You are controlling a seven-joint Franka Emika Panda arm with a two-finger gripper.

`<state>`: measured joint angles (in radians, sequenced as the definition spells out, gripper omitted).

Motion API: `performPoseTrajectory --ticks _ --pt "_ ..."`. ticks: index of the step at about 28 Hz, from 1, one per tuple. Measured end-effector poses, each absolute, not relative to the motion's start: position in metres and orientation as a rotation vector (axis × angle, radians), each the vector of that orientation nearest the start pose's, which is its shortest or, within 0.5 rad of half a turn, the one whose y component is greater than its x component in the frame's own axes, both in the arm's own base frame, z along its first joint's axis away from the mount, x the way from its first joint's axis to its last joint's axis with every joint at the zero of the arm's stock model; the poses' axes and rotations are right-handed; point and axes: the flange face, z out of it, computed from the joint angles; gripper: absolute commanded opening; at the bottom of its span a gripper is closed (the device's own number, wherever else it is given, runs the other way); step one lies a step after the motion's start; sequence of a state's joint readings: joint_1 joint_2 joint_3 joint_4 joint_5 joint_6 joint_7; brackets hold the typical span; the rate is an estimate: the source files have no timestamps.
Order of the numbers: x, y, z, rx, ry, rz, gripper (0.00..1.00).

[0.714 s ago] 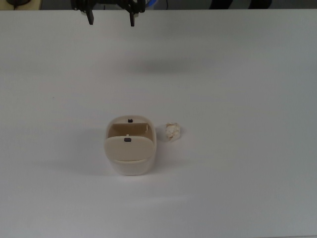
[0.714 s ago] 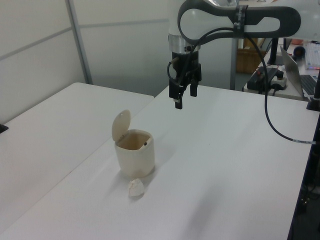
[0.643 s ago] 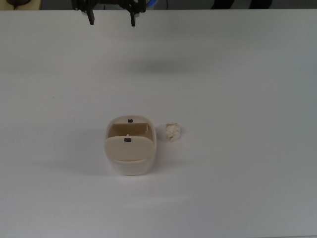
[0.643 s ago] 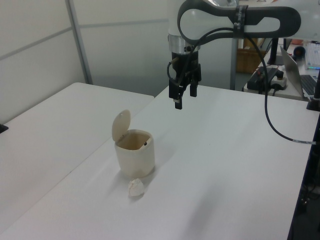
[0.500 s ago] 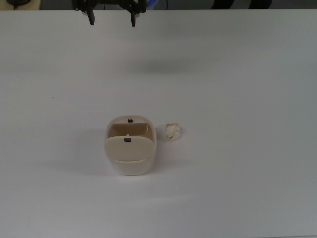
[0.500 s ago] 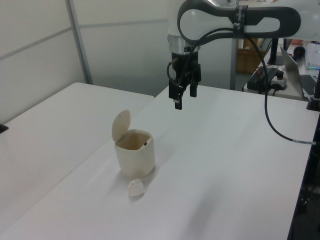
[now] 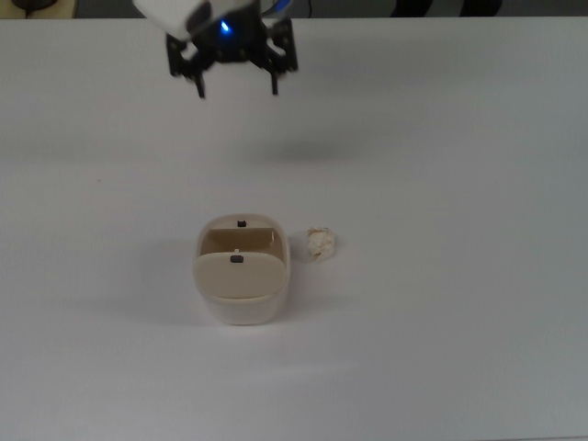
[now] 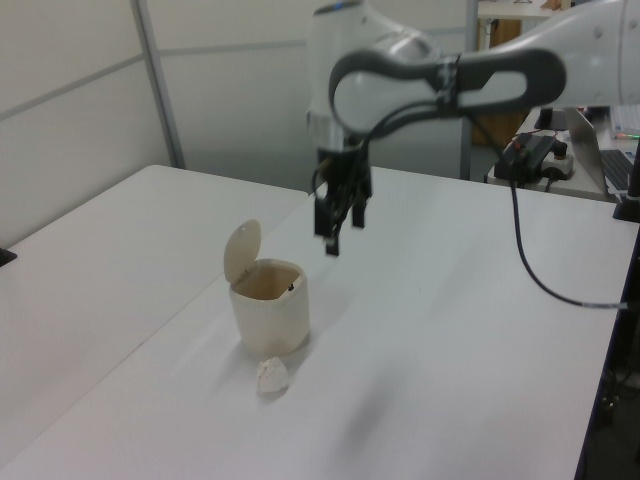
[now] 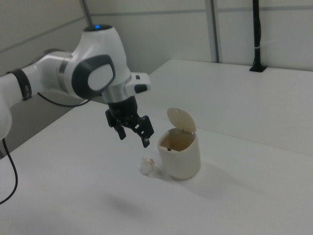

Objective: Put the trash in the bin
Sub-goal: 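Lower the gripper onto the crumpled white paper ball and close it, then lift the paper ball and carry it over the cream bin's opening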

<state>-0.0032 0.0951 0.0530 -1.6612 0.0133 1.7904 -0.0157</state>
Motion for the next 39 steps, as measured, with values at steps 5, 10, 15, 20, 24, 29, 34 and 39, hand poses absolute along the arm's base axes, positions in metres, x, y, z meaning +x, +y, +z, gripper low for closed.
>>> performPoseTrajectory --ticks 5,10,15,20,24,29,34,39 --pt "0.609 0.066 0.497 -3.113 -0.186 -0.058 1.0" --pt "0.623 0.087 0.455 -3.106 -0.232 -0.059 1.0" --pt "0.635 0.097 0.422 -3.102 -0.222 -0.074 1.0" --pt "0.646 0.112 0.397 -3.097 -0.115 -0.126 1.0" --pt "0.652 0.128 0.376 -3.088 0.047 -0.171 1.0" --pt "0.656 0.148 0.347 -3.148 0.181 -0.222 0.92" --pt "0.66 0.156 0.327 -3.154 0.301 -0.287 0.7" --pt "0.662 0.155 0.324 -3.146 0.333 -0.302 0.59"
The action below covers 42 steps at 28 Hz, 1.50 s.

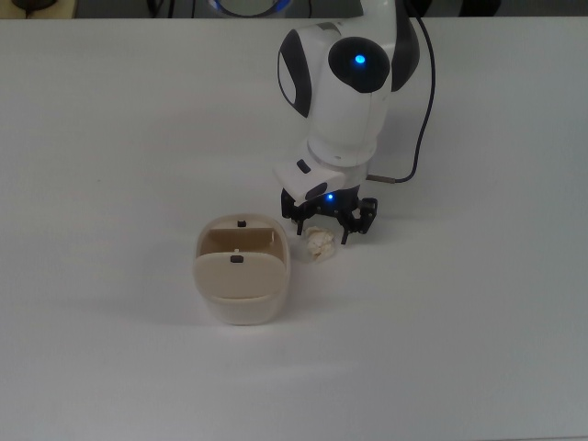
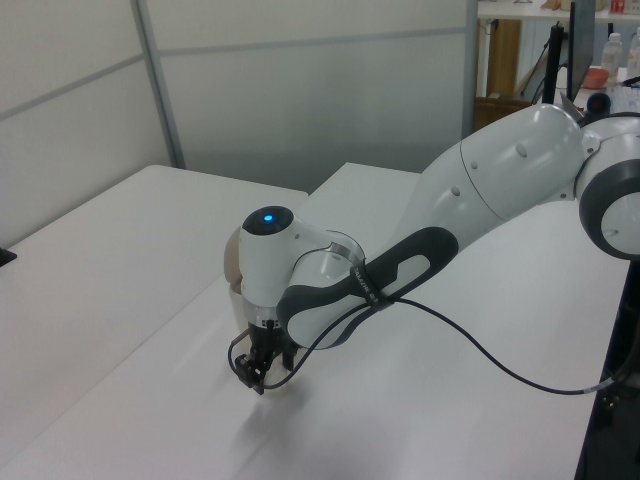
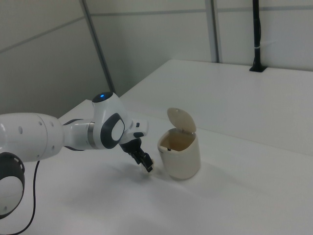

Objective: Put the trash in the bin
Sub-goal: 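Lift the paper ball and carry it over the cream bin's opening, then lower the paper ball into the bin and open the gripper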

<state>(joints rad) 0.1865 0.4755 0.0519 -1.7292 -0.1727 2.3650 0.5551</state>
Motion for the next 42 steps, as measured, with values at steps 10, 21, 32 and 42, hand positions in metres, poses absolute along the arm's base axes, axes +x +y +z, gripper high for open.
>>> performPoseTrajectory --ticks 10,21,32,42 --pt "0.665 0.156 0.325 -3.132 0.336 -0.336 0.43" --pt "0.672 0.142 0.366 -3.126 0.3 -0.42 0.41" --pt "0.642 0.116 0.429 -3.184 0.024 -0.158 0.41" --pt "0.638 0.056 0.508 -3.132 0.077 -0.244 0.41"
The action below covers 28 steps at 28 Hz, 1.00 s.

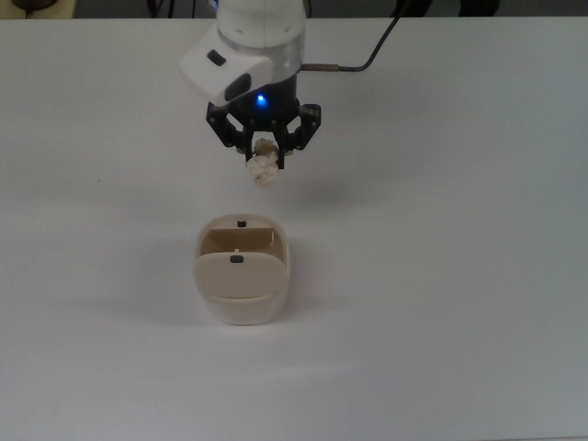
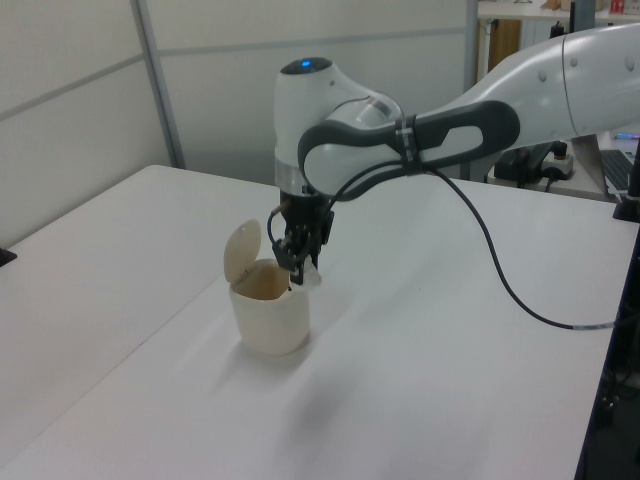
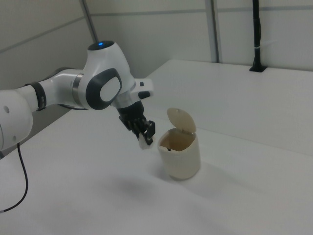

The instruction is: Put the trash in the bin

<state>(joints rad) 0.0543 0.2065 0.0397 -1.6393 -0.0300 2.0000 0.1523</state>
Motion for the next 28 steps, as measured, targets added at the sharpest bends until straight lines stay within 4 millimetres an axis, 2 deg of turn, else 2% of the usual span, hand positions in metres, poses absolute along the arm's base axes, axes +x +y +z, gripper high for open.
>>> performPoseTrajectory --ticks 4,8,11,12,13,19,28 --pt "0.648 0.048 0.52 -3.108 0.098 -0.384 0.42" --pt "0.66 0.047 0.518 -3.078 0.1 -0.513 0.46" --pt "0.668 0.046 0.512 -3.065 0.103 -0.563 0.65" --pt "0.67 0.046 0.509 -3.062 0.103 -0.574 0.77" --pt "0.672 0.045 0.506 -3.06 0.104 -0.58 1.0" --pt "0.677 0.045 0.494 -3.059 0.106 -0.581 1.0" --pt "0.672 0.044 0.502 -3.072 0.1 -0.538 1.0"
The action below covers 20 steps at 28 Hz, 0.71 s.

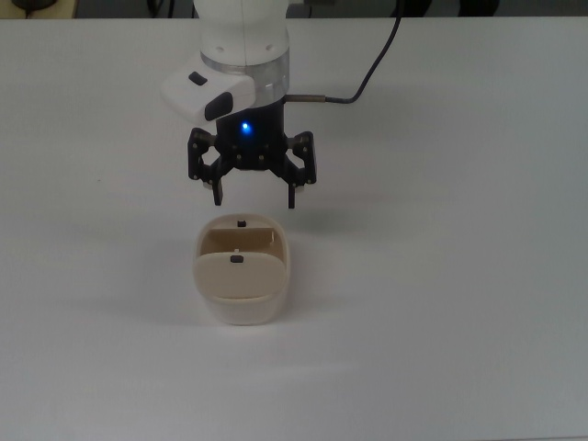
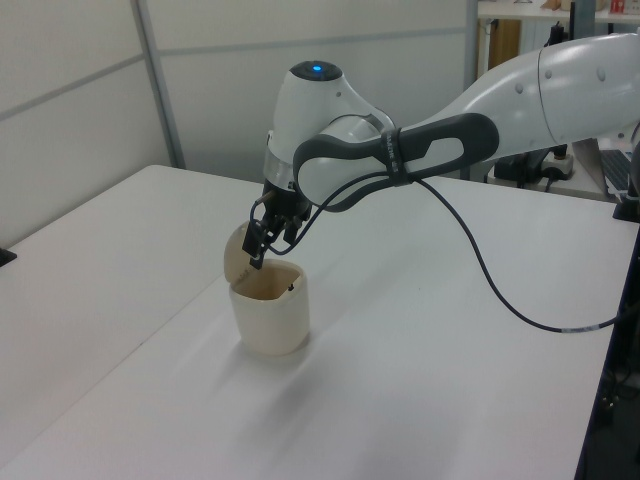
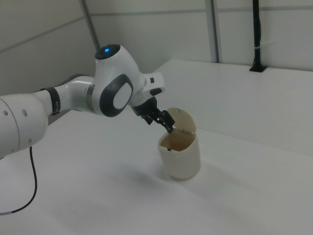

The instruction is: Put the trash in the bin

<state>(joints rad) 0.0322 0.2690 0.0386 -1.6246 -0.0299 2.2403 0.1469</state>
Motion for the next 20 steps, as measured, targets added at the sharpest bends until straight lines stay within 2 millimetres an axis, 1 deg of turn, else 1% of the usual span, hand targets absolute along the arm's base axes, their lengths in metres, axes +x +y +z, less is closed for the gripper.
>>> performPoseTrajectory --ticks 3,7,12,14,16,20 --pt "0.663 0.043 0.507 -3.094 0.098 -0.45 1.0" --pt "0.645 0.042 0.524 -3.123 0.097 -0.319 1.0" --pt "0.621 0.038 0.55 -3.144 0.103 -0.221 1.0" --pt "0.612 0.033 0.561 -3.15 0.117 -0.194 1.0" --pt "0.601 0.023 0.574 -3.156 0.142 -0.168 1.0" --pt "0.584 0.008 0.594 -3.161 0.177 -0.131 1.0"
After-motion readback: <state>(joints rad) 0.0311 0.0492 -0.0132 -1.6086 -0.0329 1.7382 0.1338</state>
